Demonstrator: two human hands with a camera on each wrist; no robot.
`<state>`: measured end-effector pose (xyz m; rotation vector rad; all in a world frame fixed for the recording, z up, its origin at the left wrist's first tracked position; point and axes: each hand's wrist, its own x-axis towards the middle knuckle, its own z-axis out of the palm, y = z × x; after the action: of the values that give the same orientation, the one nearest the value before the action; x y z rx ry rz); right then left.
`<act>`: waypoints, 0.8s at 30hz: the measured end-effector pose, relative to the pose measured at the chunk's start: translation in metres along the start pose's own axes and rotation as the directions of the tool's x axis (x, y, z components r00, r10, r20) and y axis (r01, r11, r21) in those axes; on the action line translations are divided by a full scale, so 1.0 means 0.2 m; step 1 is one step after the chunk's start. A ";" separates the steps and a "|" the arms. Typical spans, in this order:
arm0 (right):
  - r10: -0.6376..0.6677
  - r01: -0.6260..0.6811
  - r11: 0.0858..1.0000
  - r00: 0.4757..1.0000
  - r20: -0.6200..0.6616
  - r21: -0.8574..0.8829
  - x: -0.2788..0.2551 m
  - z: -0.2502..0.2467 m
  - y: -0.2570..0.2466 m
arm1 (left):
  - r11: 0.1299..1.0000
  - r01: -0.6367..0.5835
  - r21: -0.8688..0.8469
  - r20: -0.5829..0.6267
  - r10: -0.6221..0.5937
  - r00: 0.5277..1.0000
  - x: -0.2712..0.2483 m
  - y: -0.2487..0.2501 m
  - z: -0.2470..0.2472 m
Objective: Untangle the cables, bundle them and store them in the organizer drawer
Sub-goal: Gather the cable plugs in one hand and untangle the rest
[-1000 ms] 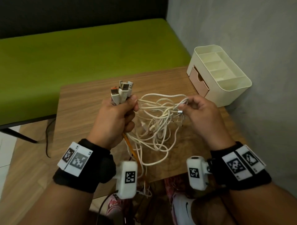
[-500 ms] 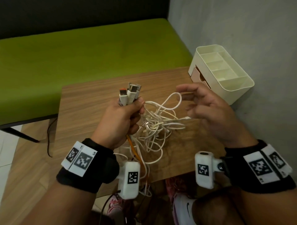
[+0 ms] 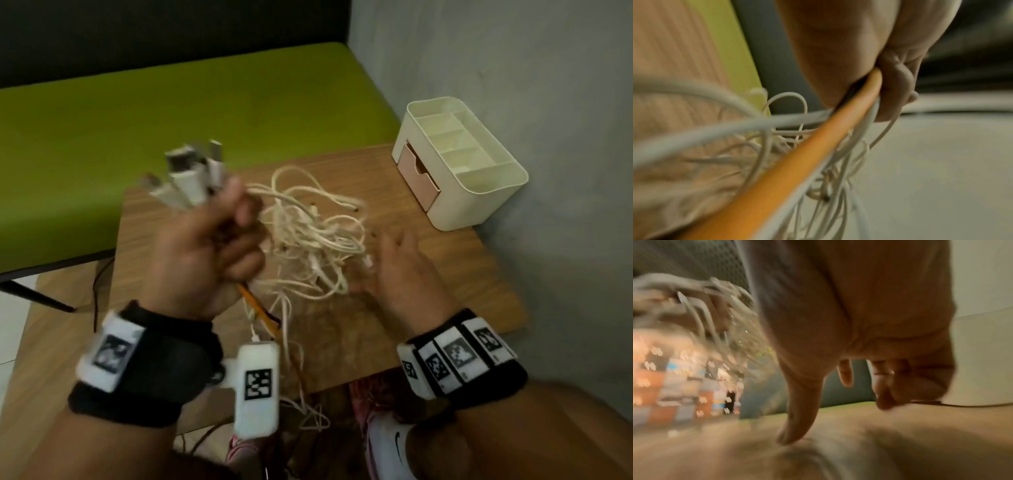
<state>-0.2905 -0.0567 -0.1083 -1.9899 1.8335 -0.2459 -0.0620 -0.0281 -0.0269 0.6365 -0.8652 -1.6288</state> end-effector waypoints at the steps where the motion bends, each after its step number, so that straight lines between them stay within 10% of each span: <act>1: 0.104 -0.101 0.994 0.992 0.067 -0.043 0.00 0.00 0.02 | 0.999 -0.036 0.001 -0.039 0.036 0.999 0.00 0.05 -0.03; 8: -0.079 0.077 0.959 0.997 -0.005 0.273 0.01 -0.24 -0.04 | 0.974 0.083 0.209 -0.181 -0.045 0.983 0.00 0.01 -0.06; 11: -0.254 0.321 0.726 0.947 -0.197 0.608 -0.01 -0.28 -0.09 | 0.977 0.151 0.152 -0.102 -0.136 0.985 0.01 -0.01 -0.05; 15: -0.415 0.307 0.544 0.907 -0.067 0.781 -0.03 -0.17 -0.16 | 0.973 0.218 0.075 0.117 -0.225 0.967 0.02 -0.06 -0.05; 21: -0.510 0.055 0.600 0.794 0.329 0.798 -0.06 -0.15 -0.16 | 0.974 0.223 0.029 0.175 -0.225 0.959 0.03 -0.14 -0.01; 24: -0.410 0.168 0.760 0.873 0.263 0.628 -0.05 -0.15 -0.14 | 0.985 0.172 -0.011 0.092 -0.171 0.981 0.03 -0.10 -0.03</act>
<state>-0.2789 -0.0516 -0.0689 -1.7025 1.0114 -0.4238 -0.0692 -0.0326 -0.0465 0.6427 -0.8793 -1.8307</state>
